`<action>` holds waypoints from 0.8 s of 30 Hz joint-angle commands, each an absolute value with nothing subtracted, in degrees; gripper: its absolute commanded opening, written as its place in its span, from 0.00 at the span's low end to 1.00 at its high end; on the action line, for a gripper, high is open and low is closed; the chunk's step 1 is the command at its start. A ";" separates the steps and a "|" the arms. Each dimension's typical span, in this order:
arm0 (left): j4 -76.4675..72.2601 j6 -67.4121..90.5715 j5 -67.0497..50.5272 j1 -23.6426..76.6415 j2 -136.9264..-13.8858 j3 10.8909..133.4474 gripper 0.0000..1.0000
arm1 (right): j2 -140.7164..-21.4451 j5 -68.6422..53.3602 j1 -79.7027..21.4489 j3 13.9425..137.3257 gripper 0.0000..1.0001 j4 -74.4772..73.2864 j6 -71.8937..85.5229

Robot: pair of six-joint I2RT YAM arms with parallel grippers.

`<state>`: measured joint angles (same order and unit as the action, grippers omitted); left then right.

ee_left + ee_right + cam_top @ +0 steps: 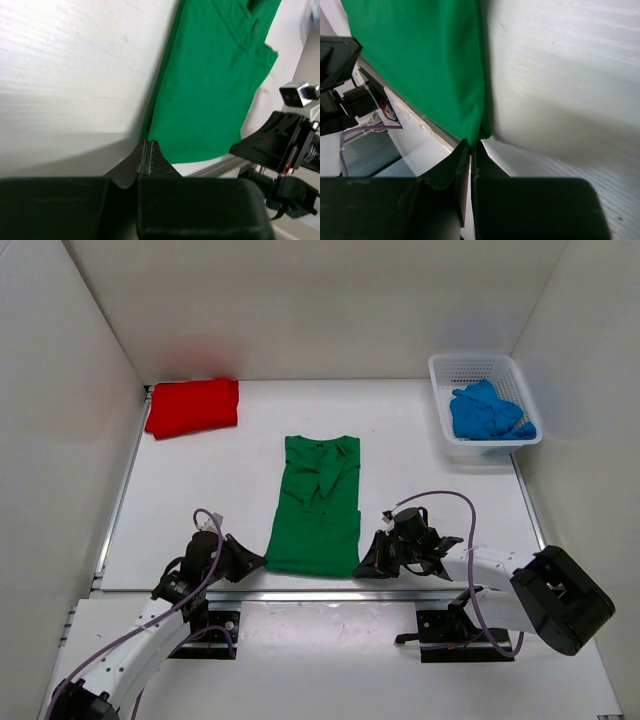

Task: Fold and stack the t-shirts
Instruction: Fold the long partially folded tshirt into a neat square

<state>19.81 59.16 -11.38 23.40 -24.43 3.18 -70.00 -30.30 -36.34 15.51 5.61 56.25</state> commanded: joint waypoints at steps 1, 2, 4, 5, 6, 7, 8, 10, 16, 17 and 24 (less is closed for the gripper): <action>24.43 58.19 -12.56 23.73 -23.90 2.54 0.00 | -67.50 -27.69 -36.65 15.46 0.00 2.13 56.35; 24.52 57.23 -12.66 24.43 -25.30 3.42 0.00 | -66.98 -26.99 -36.74 15.73 0.00 0.89 55.82; 25.22 55.90 -13.36 25.66 -27.15 5.71 0.00 | -65.31 -26.72 -36.74 16.61 0.01 -1.74 55.28; 25.83 54.59 -12.92 26.62 -28.12 6.67 0.00 | -65.04 -26.89 -36.83 16.61 0.00 -2.54 54.67; 26.71 54.58 -12.66 27.50 -28.47 7.64 0.00 | -64.17 -26.89 -36.48 16.52 0.00 -2.72 54.76; 27.41 54.15 -12.40 28.90 -28.82 8.34 0.00 | -63.38 -27.16 -36.21 15.91 0.00 -3.94 54.23; 27.86 53.97 -12.74 29.44 -28.74 8.70 0.00 | -63.28 -27.68 -36.21 16.17 0.00 -3.87 54.32; 27.86 53.27 -12.92 30.84 -30.58 9.84 0.00 | -62.75 -28.47 -36.30 15.73 0.00 -3.95 53.53; 27.08 45.19 -14.58 29.98 -43.04 19.66 0.00 | -65.65 -32.16 -34.46 22.04 0.00 -7.99 49.05; 27.16 44.39 -14.94 28.75 -44.46 21.25 0.00 | -66.79 -33.13 -33.67 23.02 0.00 -9.13 48.26; 23.30 34.29 -17.05 18.73 -65.54 41.71 0.00 | -76.71 -42.17 -20.86 43.39 0.01 -14.58 39.31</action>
